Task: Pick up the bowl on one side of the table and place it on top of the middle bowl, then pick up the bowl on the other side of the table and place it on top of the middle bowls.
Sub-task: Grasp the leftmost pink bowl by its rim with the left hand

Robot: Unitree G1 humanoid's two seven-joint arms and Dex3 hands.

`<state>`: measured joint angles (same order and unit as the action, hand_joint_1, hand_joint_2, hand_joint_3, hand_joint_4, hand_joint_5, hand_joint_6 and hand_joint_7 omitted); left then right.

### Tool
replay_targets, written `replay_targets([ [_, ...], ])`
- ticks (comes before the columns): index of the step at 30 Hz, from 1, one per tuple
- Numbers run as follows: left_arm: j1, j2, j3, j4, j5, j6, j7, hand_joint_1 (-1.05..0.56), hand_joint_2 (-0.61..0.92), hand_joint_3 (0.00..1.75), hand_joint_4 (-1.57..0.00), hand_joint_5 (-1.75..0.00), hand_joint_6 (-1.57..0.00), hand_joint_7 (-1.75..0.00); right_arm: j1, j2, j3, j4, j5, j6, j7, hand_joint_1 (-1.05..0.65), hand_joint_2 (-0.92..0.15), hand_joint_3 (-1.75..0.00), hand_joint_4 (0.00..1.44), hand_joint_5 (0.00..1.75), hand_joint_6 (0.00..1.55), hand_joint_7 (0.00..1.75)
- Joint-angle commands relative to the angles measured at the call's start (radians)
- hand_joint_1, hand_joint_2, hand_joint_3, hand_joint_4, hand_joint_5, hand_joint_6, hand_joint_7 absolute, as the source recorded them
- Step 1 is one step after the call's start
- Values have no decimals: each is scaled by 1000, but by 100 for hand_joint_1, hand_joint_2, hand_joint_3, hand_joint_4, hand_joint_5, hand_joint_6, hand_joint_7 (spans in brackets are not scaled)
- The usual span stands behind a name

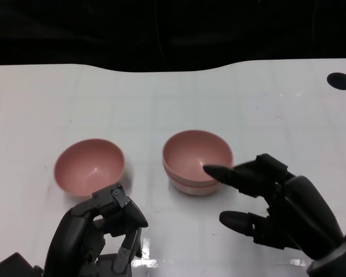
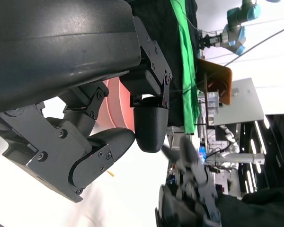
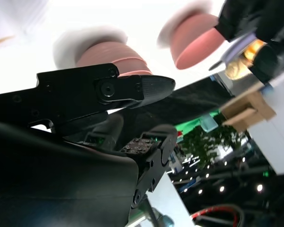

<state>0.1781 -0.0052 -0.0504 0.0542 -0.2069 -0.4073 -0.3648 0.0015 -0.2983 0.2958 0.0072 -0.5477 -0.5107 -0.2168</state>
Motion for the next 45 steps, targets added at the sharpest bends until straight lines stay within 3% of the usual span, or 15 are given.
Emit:
replay_targets([
  [1, 3, 0, 9, 7, -1, -10, 13, -22, 44, 127, -85, -172, -78, -150, 54, 7, -40, -3, 61, -79, -28, -19, -89, -20, 59, 110, 82, 34],
  [4, 3, -3, 8, 5, -1, -8, 13, -23, 45, 126, -84, -173, -77, -151, 77, 20, -60, 6, 91, -127, -30, -11, -56, -83, 69, 124, 83, 56],
  [7, 3, -3, 8, 5, -1, -8, 13, -23, 45, 126, -84, -173, -77, -151, 79, 29, -71, 13, 91, -142, -21, -10, -50, -96, 71, 126, 82, 60],
  [13, -5, -8, 15, -3, -21, 14, 8, -21, 46, 120, -82, -160, -78, -136, 152, 55, -99, -6, 276, -188, 41, -5, -46, -111, 80, 130, 93, 82],
  [15, -7, -7, 15, -4, -19, 14, 8, -20, 48, 118, -81, -155, -80, -126, 169, 69, -108, -22, 312, -176, 62, -1, -38, -132, 83, 138, 93, 93],
  [18, -8, -8, 17, -9, -14, 20, 15, -19, 49, 116, -79, -151, -80, -118, 190, 74, -128, -34, 339, -170, 90, 1, -34, -146, 88, 151, 94, 105],
  [22, -7, -3, 23, -3, 5, 1, 24, -22, 49, 109, -75, -146, -77, -112, 225, 78, -152, -40, 372, -166, 126, -1, -27, -155, 91, 171, 93, 122],
  [30, -3, 11, 37, -15, 44, -9, 51, -30, 55, 85, -67, -129, -64, -89, 228, 118, -167, -18, 455, -134, 190, -5, -23, -165, 92, 175, 88, 145],
  [33, -3, 31, 41, -39, 88, -17, 71, -35, 68, 54, -60, -105, -60, -58, 227, 135, -177, -13, 479, -112, 209, -8, -23, -166, 92, 175, 85, 152],
  [35, -6, 47, 45, -66, 144, -17, 100, -41, 83, 24, -52, -89, -56, -39, 228, 141, -185, -12, 487, -100, 221, -9, -23, -166, 92, 175, 84, 153],
  [37, -11, 71, 52, -101, 210, -3, 133, -43, 90, 12, -47, -81, -52, -29, 225, 147, -191, -8, 486, -93, 229, -9, -23, -166, 92, 175, 84, 154],
  [42, -24, 127, 71, -188, 388, 55, 211, -51, 92, 2, -25, -76, -39, -11, 222, 157, -202, -4, 478, -87, 239, -9, -22, -165, 92, 175, 83, 153],
  [45, -32, 179, 83, -240, 529, 82, 255, -52, 92, 1, -21, -75, -35, -7, 223, 165, -203, -8, 465, -81, 236, -9, -22, -165, 92, 175, 84, 153],
])
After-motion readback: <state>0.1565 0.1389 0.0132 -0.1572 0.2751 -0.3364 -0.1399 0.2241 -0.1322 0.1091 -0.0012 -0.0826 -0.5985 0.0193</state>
